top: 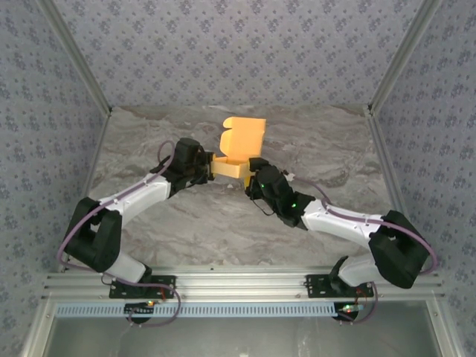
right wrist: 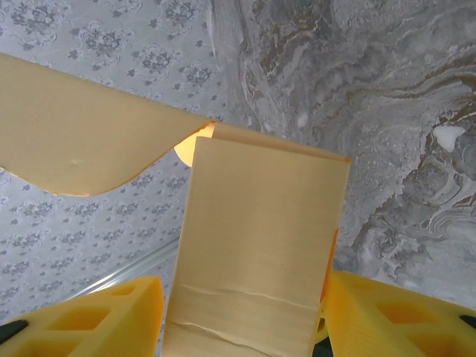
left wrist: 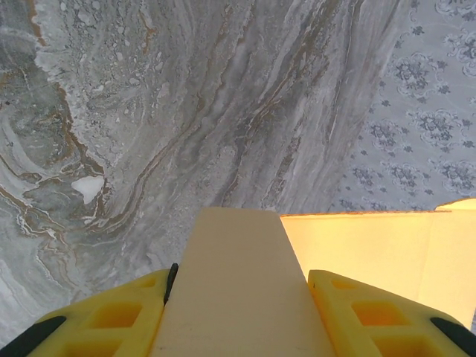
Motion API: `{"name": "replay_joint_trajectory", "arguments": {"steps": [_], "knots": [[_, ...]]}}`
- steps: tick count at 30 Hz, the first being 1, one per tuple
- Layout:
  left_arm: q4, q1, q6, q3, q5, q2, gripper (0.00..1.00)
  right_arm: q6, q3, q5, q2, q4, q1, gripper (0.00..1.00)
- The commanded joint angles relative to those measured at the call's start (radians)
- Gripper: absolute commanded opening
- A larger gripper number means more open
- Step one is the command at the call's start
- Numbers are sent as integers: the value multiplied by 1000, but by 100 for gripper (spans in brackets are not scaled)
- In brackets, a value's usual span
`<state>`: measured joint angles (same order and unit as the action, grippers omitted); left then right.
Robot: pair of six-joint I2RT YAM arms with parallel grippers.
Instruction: Fold the paper box
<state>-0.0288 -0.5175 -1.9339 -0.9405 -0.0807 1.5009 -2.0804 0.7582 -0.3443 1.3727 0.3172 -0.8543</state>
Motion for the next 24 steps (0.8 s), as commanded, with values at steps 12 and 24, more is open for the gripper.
{"name": "replay_joint_trajectory", "arguments": {"steps": [12, 24], "knots": [[29, -16, 2, 16, 33, -36, 22, -26, 75, 59, 8, -100, -2, 59], [43, -18, 29, 3, 33, -30, 22, 38, 76, 79, 14, -181, 8, 35]]}}
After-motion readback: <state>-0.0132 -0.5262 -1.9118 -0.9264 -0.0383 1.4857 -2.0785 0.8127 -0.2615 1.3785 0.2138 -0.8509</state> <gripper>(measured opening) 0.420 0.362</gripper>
